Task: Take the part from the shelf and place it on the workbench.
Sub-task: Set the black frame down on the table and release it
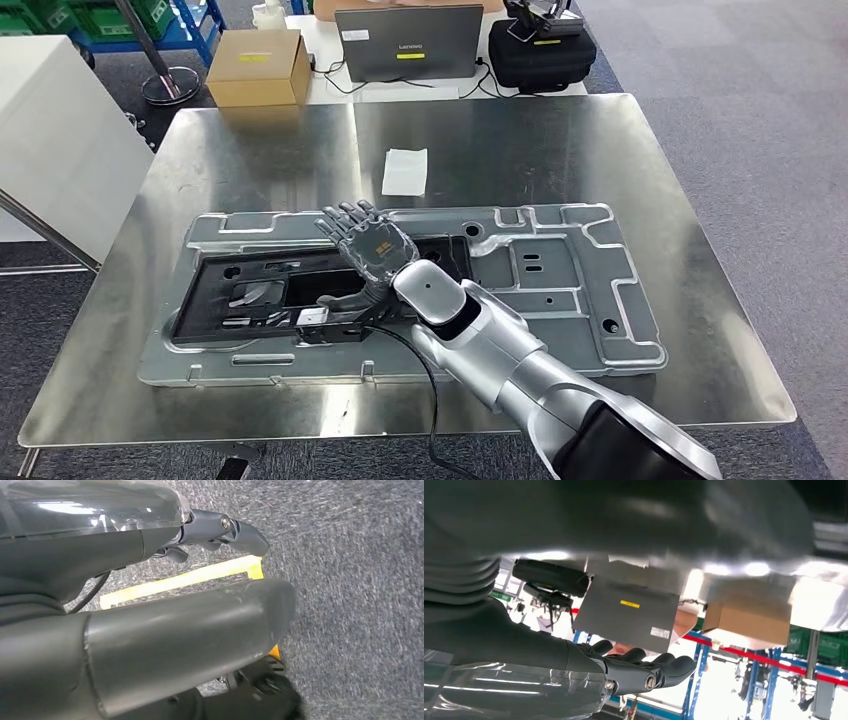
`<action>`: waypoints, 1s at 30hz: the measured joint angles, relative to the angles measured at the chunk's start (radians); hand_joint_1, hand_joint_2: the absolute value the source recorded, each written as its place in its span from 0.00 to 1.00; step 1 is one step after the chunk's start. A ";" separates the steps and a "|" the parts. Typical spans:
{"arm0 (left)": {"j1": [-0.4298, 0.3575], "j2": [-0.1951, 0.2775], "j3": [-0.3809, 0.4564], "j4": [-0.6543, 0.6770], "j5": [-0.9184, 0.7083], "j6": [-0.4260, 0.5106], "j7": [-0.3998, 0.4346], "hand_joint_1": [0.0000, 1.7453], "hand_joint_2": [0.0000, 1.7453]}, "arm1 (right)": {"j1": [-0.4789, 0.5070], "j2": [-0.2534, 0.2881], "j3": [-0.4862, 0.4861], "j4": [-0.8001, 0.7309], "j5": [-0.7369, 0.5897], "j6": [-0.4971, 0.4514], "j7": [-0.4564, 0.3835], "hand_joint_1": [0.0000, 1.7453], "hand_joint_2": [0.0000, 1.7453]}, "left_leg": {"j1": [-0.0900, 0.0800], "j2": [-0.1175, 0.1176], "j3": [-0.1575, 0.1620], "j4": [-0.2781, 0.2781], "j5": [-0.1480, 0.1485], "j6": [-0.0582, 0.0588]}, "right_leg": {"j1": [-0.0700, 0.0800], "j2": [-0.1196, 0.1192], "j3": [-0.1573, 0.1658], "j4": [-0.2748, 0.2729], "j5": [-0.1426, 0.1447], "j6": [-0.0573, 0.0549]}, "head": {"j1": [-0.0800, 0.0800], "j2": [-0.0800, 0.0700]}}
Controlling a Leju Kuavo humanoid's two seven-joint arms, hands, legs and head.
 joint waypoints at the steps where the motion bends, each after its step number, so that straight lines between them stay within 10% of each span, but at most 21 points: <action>1: 0.002 0.000 0.002 0.000 0.000 0.000 0.000 0.00 0.00 | 0.002 0.000 -0.001 0.001 0.000 0.003 -0.003 0.00 0.00 | 0.001 0.000 -0.018 0.036 -0.006 -0.003 | 0.000 0.000 0.000 0.001 -0.001 0.000 | 0.000 0.000; 6: 0.002 0.004 0.014 0.000 0.005 -0.008 -0.005 0.00 0.00 | 0.003 0.001 -0.009 0.000 0.000 0.012 -0.008 0.00 0.00 | 0.008 -0.001 0.092 -0.192 0.115 -0.007 | -0.002 0.004 -0.007 0.029 -0.012 0.017 | -0.003 0.000; 10: 0.002 0.003 0.025 0.000 0.012 -0.012 -0.007 0.00 0.00 | 0.004 0.000 -0.015 0.000 0.000 0.012 -0.010 0.00 0.00 | 0.004 -0.004 0.096 -0.216 0.126 0.021 | 0.000 0.006 -0.017 0.039 -0.012 0.037 | -0.003 0.000; 16: 0.001 0.003 0.029 0.000 0.011 -0.014 -0.008 0.00 0.00 | 0.007 -0.007 -0.025 0.001 -0.002 0.011 -0.015 0.00 0.00 | 0.000 0.004 0.060 -0.222 0.159 0.053 | -0.006 0.003 -0.103 0.294 -0.190 0.055 | 0.006 0.000; 18: 0.001 0.004 0.031 0.000 0.010 -0.015 -0.008 0.00 0.00 | 0.009 -0.009 -0.027 0.000 -0.002 0.008 -0.015 0.00 0.00 | -0.003 0.004 0.043 -0.222 0.172 0.052 | -0.005 0.003 -0.071 0.275 -0.171 0.049 | 0.006 0.000; 22: 0.001 -0.001 0.033 0.000 0.008 -0.017 -0.008 0.00 0.00 | 0.010 -0.009 -0.032 -0.008 0.002 -0.014 -0.014 0.00 0.00 | -0.005 0.003 0.025 -0.226 0.202 0.038 | 0.011 0.001 0.087 0.037 -0.104 0.019 | 0.007 0.000; 25: 0.001 -0.002 0.035 0.000 0.004 -0.018 -0.008 0.00 0.00 | 0.011 -0.010 -0.035 -0.012 0.004 -0.021 -0.014 0.00 0.00 | 0.000 0.002 0.024 -0.239 0.226 0.018 | 0.015 0.000 0.087 0.008 -0.080 0.011 | 0.014 0.000; 27: 0.002 -0.002 0.036 0.000 0.002 -0.019 -0.008 0.00 0.00 | 0.012 -0.009 -0.037 -0.012 0.005 -0.023 -0.013 0.00 0.00 | 0.000 0.001 0.009 -0.220 0.190 0.009 | 0.008 -0.003 0.072 -0.008 -0.049 -0.003 | 0.011 0.000; 30: 0.003 -0.001 0.039 0.000 -0.002 -0.021 -0.008 0.00 0.00 | 0.017 -0.009 -0.039 -0.013 0.013 -0.034 -0.008 0.00 0.00 | 0.002 0.001 -0.032 -0.057 0.046 -0.002 | 0.007 -0.006 0.032 -0.014 -0.009 -0.013 | 0.004 0.000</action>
